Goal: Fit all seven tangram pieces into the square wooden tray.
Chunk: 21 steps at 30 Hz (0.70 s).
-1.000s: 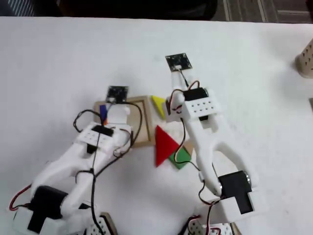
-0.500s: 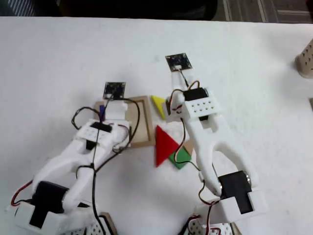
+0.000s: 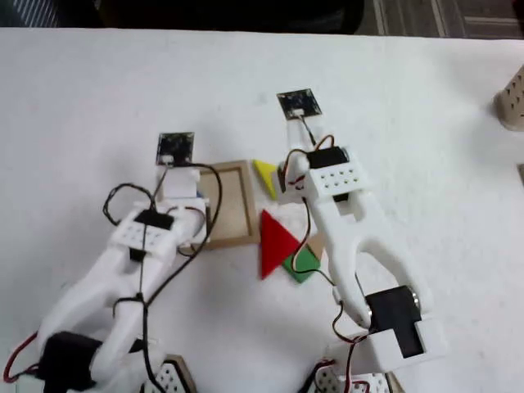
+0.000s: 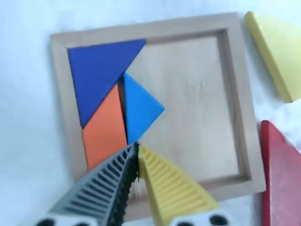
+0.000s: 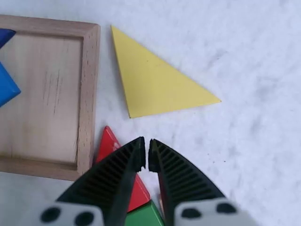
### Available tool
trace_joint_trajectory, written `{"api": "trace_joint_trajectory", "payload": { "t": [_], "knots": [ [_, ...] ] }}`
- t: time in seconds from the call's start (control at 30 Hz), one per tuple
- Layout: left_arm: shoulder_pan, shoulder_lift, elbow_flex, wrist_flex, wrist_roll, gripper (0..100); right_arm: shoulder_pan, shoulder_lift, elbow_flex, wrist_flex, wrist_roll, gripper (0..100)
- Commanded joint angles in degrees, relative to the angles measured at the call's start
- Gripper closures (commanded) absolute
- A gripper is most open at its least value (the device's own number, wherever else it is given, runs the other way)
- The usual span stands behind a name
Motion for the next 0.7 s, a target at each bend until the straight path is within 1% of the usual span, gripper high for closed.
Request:
{"api": "trace_joint_trajectory", "payload": {
  "t": [0.0,0.13,0.2,0.27,0.33,0.4,0.47,0.67],
  "knots": [
    [-0.75,-4.18,-0.26,-0.35,-0.70,98,0.31,-1.01,-0.44,-0.31,-0.09,97.8],
    [-0.92,-8.31,1.93,-0.70,-0.70,98,-0.40,-1.63,-1.67,5.49,0.00,97.7],
    [-0.92,-11.38,3.25,-0.79,-0.79,98,-1.54,-1.89,-2.46,9.80,1.76,97.1],
    [-1.89,-13.76,4.40,-1.85,-0.79,98,-2.86,-1.89,-2.46,14.29,4.22,93.6],
    [-3.82,-15.25,6.07,-5.27,-0.79,98,-3.38,-1.45,-1.93,17.89,5.89,89.0],
    [-5.32,-15.08,7.03,-8.62,-0.70,98,-3.21,-1.89,0.62,18.07,8.09,85.1],
    [-5.93,-14.20,7.03,-10.29,-0.70,98,-3.21,-1.89,3.52,17.27,10.46,82.4],
    [-5.93,-9.63,5.10,-10.90,-0.70,98,-4.00,-1.98,12.13,14.37,16.18,76.3]
  ]
}}
